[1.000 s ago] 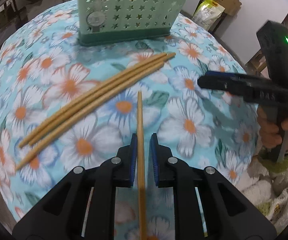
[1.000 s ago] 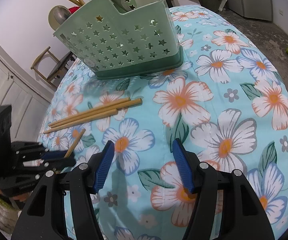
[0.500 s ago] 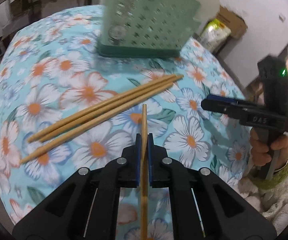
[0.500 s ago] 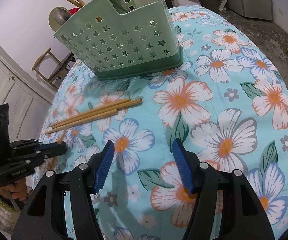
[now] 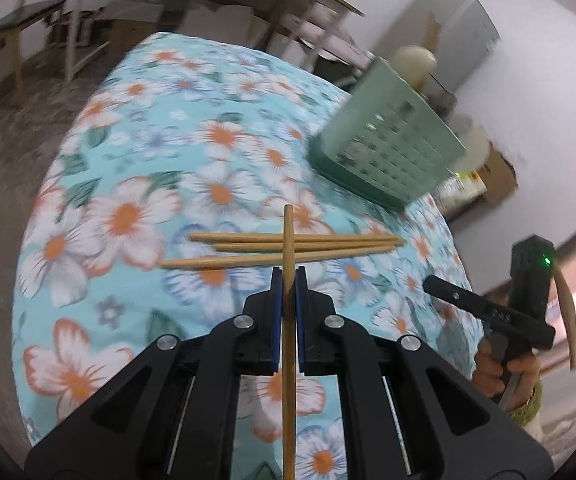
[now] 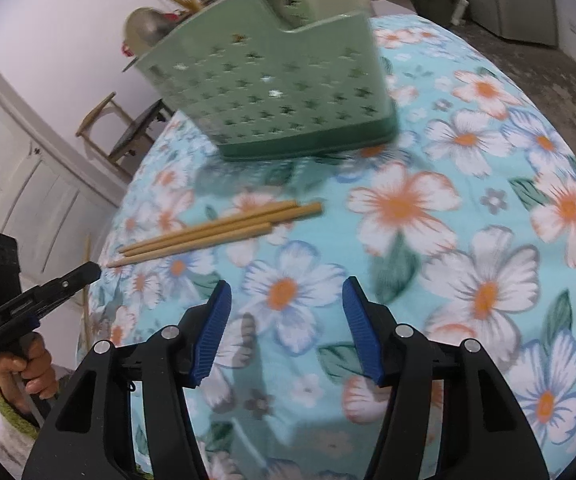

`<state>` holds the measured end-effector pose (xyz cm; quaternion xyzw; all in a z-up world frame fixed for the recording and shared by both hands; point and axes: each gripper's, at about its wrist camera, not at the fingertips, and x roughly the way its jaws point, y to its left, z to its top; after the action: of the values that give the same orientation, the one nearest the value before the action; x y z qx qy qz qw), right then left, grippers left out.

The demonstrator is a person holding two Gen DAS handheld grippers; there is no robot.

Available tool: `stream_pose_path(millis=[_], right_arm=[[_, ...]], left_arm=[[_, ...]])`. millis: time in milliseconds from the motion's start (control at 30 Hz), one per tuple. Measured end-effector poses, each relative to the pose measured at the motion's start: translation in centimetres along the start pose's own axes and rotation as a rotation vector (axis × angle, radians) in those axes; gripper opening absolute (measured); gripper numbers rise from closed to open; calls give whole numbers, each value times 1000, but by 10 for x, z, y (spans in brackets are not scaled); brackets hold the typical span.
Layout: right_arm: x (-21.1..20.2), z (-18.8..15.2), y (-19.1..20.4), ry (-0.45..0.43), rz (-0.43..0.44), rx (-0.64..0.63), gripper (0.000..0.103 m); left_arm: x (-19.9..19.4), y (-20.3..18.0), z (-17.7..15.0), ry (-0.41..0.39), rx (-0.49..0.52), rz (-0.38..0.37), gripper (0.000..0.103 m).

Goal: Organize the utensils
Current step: 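Grasp a chopstick with the right tool while the left tool holds its chopstick upright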

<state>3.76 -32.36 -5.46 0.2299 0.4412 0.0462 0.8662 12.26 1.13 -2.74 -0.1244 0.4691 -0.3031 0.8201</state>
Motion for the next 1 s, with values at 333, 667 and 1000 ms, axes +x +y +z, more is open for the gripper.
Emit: stream_pose_path(millis=[333,667,1000], right_arm=[[24,21,27,-13,18,-83,48],[39,14,44,34,59,-184,44],[52,26,45,17,32,-177,44]], left_arm=[[-1,34,-17,-24,-122,34,5],[-2,50,-24,-31,-158,38,5],[-3,53,-27,-37,-171,27,5]])
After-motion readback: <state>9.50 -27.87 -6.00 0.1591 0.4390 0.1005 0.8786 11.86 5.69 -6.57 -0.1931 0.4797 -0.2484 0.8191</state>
